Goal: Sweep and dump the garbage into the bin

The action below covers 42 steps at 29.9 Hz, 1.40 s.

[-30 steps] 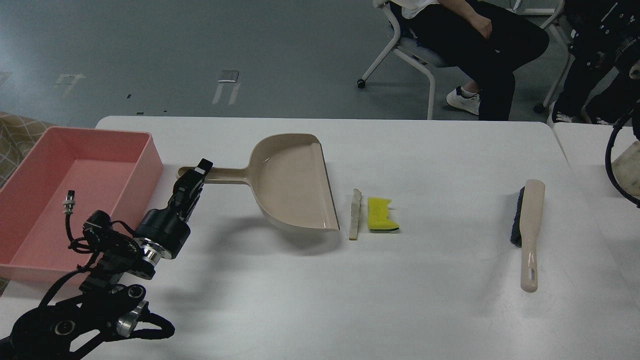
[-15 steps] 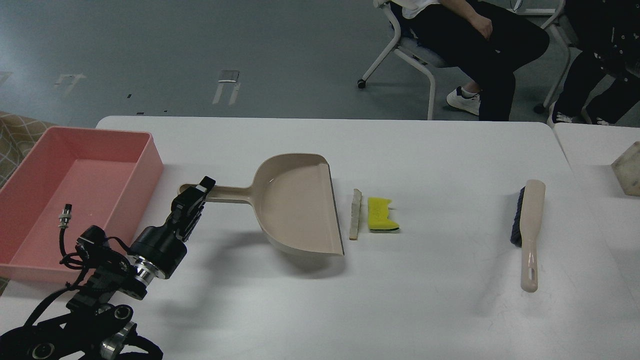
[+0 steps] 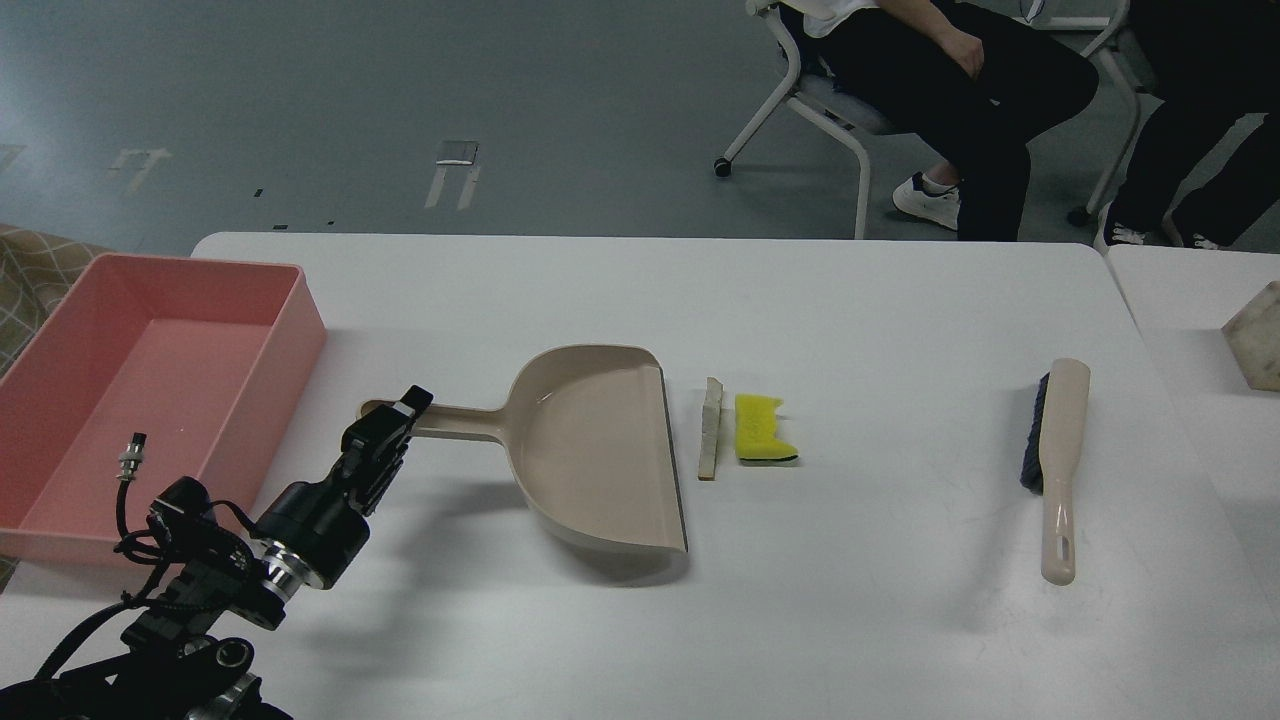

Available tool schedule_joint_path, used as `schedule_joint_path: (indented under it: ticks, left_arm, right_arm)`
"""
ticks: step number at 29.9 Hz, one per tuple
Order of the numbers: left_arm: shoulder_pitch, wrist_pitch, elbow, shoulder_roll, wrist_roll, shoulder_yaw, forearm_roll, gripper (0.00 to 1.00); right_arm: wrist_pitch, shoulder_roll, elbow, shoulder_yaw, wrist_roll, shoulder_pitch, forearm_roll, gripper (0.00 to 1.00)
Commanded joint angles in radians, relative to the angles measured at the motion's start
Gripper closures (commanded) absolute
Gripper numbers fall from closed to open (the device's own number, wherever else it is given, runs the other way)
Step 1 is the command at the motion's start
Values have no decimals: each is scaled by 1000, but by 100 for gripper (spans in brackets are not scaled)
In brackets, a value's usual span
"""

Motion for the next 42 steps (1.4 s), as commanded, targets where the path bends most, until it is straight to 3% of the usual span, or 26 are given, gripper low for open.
schedule_joint_path:
  ticks: [1,3,5,6,9,11,14,27,30,35,42]
  left_arm:
    - [-1,0,0,-1,0,0,0,82]
    - [-1,0,0,2,0,-2,0,82]
    - [-3,-2,0,6,0,-2,0,82]
    - [-3,-2,0,6,0,-2,0,82]
    - [-4,-5,3,6,0,-3,-2,82]
    - [-3,-5,3,-1,0,-2,-2,82]
    - [0,-5,3,-5,0,-2,-2,82]
    - [5,-3,8,-9,0,-6,-2,82]
    - [5,-3,8,-11,0,-5,-2,82]
    - [5,-3,8,-11,0,-5,-2,82]
    - [6,-5,8,-11,0,-5,-2,82]
  right_arm:
    - [15,2,12,-7,-4,-18,-6,0]
    - [37,-4,44,-16,-21,-42,-6,0]
    - [45,-35,119,-32,-99,-58,-3,0]
    - [45,-35,119,-32,-100,-58,-3,0]
    - [45,-87,193,-39,-225,-87,0,10]
    - [45,-90,225,-47,-352,-131,2,22]
    - [45,-101,248,-45,-409,-180,4,28]
    - [45,-146,387,-50,-465,-401,140,30]
    - [13,-126,404,-52,-521,-458,140,30]
    - [-37,-87,456,-50,-558,-510,140,30]
    - [-136,29,458,-50,-564,-529,140,30]
